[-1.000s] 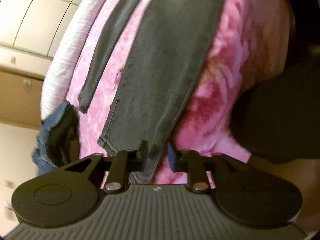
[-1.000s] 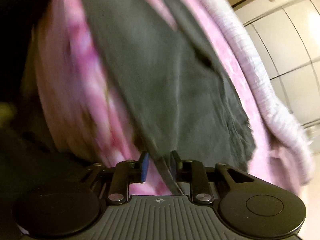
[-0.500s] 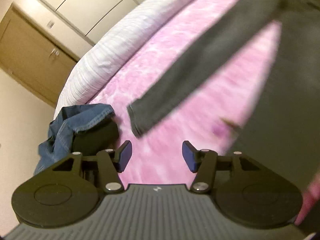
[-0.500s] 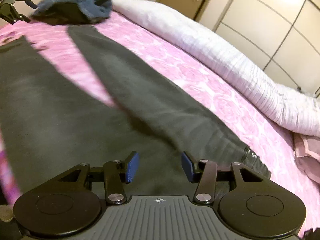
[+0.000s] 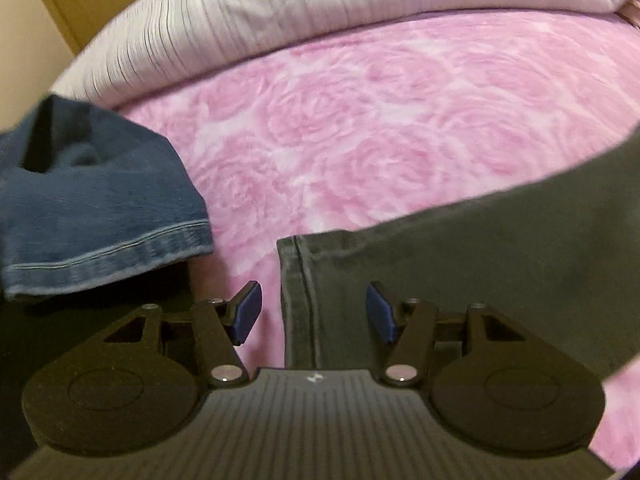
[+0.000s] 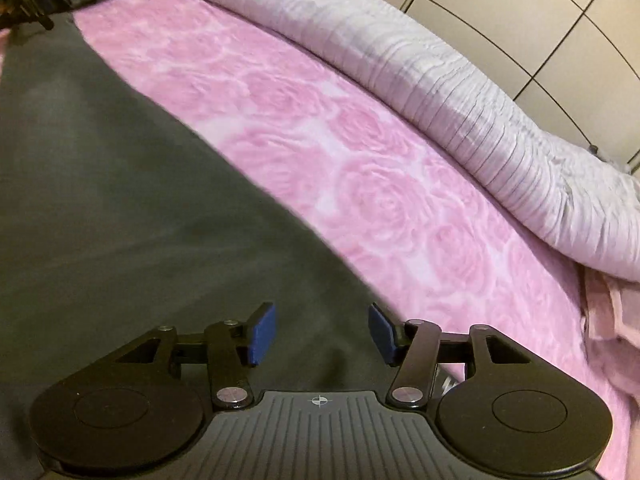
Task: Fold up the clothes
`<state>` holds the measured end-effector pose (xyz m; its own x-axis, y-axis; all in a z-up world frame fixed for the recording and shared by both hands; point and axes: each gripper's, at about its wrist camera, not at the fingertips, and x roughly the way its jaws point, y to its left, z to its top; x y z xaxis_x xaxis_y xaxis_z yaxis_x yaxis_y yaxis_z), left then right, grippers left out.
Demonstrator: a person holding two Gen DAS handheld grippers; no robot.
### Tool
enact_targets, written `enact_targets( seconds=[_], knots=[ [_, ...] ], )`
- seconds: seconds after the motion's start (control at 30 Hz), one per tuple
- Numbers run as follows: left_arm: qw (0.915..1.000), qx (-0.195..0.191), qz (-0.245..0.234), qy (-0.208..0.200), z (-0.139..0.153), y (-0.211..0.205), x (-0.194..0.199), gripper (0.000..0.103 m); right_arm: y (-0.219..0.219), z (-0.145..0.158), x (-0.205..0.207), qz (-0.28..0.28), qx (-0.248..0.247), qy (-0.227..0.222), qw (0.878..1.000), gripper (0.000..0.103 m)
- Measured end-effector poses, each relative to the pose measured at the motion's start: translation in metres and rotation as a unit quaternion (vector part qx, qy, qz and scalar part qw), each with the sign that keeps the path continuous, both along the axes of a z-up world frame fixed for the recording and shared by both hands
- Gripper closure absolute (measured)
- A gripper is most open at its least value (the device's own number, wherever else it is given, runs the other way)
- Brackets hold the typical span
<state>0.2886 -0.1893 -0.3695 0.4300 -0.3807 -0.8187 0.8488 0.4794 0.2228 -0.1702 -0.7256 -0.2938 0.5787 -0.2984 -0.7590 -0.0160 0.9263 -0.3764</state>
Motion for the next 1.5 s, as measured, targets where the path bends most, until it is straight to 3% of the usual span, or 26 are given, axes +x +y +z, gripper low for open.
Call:
enact_targets(
  seconds=[0.1,0.2,0.23,0.27,0.37,0.43,0.47,0.6,0.67,0.7,0.77,0.83,0.93,1.0,1.17,1.3,1.43,1.5],
  knots=[
    [0.9999,0.002,-0.011,0.011,-0.004,-0.004,0.0,0.056,-0.022,-0.005,0.011,-0.007,0.027,0.011,1.0,0.047],
    [0.9995,0.003,-0.022,0.021,-0.007,-0.008,-0.001,0.072,-0.044,-0.009,0.021,-0.015,0.054,0.022,0.998,0.047],
    [0.9992,0.002,-0.034,0.019,-0.007,-0.008,-0.004,0.093,-0.051,-0.011,0.025,-0.017,0.063,0.026,0.998,0.047],
    [0.9987,0.001,-0.048,0.014,-0.005,-0.008,-0.01,0.092,-0.058,-0.012,0.029,-0.02,0.071,0.029,0.997,0.047],
    [0.9961,-0.034,-0.059,-0.055,0.01,0.0,-0.025,0.092,-0.08,-0.017,0.039,-0.027,0.098,0.04,0.994,0.102],
    [0.9941,-0.073,-0.039,-0.071,0.018,0.007,-0.023,0.092,-0.085,-0.016,0.044,-0.04,0.065,0.031,0.997,0.103],
    [0.9944,-0.068,-0.035,-0.072,0.014,0.004,-0.023,0.092,-0.088,-0.015,0.045,-0.053,0.055,0.022,0.997,0.103],
    [0.9925,0.006,-0.058,-0.107,-0.012,-0.018,-0.034,0.091,-0.076,-0.022,0.044,-0.073,0.051,0.008,0.996,0.103],
    [0.9927,0.019,-0.048,-0.109,-0.016,-0.022,-0.035,0.086,-0.062,-0.014,0.033,-0.08,0.055,-0.01,0.995,0.103],
    [0.9924,0.024,-0.039,-0.114,-0.014,-0.021,-0.036,0.084,-0.054,-0.006,0.024,-0.085,0.066,-0.021,0.994,0.1],
    [0.9924,0.022,-0.028,-0.118,-0.006,-0.015,-0.043,0.079,-0.036,0.013,0.001,-0.098,0.104,-0.054,0.988,0.083],
    [0.9916,0.017,-0.026,-0.126,0.006,-0.004,-0.057,0.068,-0.017,0.03,-0.029,-0.103,0.188,-0.079,0.974,0.068],
    [0.9877,0.003,-0.034,-0.153,0.028,0.014,-0.091,0.068,0.032,0.042,-0.074,-0.073,0.247,-0.082,0.963,0.065],
    [0.9863,-0.015,-0.048,-0.157,0.042,0.023,-0.117,0.068,0.065,0.04,-0.1,-0.054,0.252,-0.077,0.963,0.065],
    [0.9846,-0.064,-0.113,-0.117,0.055,0.041,-0.209,0.064,0.112,0.009,-0.139,-0.06,0.233,-0.065,0.968,0.058],
    [0.9743,-0.082,-0.18,-0.107,0.055,0.048,-0.291,0.054,0.11,0.027,-0.181,-0.106,0.284,-0.133,0.944,0.053],
    [0.9624,-0.094,-0.238,-0.091,0.047,0.043,-0.362,0.048,0.078,0.043,-0.228,-0.147,0.249,-0.148,0.946,0.047],
    [0.958,-0.1,-0.257,-0.079,0.042,0.033,-0.391,0.047,0.044,0.047,-0.25,-0.186,0.253,-0.166,0.935,0.046]
  ],
)
